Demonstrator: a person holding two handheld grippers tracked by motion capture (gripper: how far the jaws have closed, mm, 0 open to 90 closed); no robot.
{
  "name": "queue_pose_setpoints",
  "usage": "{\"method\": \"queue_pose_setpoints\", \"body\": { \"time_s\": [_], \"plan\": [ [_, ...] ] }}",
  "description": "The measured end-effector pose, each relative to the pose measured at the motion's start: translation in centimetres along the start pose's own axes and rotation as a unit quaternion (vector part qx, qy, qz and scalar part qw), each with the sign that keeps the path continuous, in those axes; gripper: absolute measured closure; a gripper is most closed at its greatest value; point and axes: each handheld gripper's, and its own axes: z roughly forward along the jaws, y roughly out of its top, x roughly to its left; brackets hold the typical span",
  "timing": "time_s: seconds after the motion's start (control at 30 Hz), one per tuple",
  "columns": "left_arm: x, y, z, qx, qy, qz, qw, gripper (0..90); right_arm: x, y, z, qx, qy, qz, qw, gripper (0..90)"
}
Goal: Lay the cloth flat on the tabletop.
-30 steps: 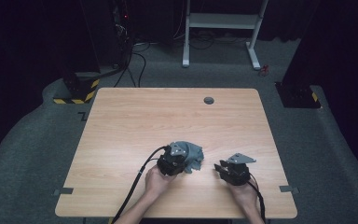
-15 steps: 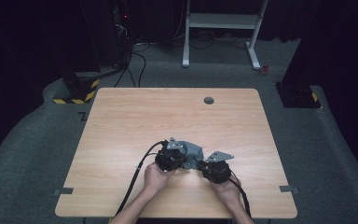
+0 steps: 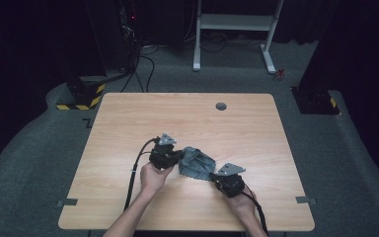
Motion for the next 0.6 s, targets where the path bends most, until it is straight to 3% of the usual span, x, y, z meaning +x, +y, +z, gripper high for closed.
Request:
{"method": "queue_pose_setpoints", "body": {
  "time_s": [0.23,0.27,0.33,0.5,0.6],
  "plan": [
    [2.9,1.1,-0.2,0.012,0.041,-0.017,0.9989,85.3,0.1,-0.4,-0.4,0.0,0.0,-0.004,1.0,89.2],
    [3.5,1.0,0.1,0.016,0.043,-0.031,0.9984,85.3,0.1,-0.4,-0.4,0.001,0.0,-0.003,1.0,89.3],
    [4.3,0.7,0.6,0.035,0.056,-0.036,0.9972,85.0,0.1,-0.4,-0.4,0.0,0.002,-0.002,1.0,89.3],
    [5.3,-0.2,2.1,0.065,0.071,-0.044,0.9944,82.2,0.1,-0.4,-0.4,0.0,0.001,-0.001,1.0,89.3],
    [5.1,-0.4,2.6,0.067,0.073,-0.048,0.9939,78.9,0.1,-0.4,-0.4,0.0,0.001,-0.003,1.0,89.2]
  ]
}}
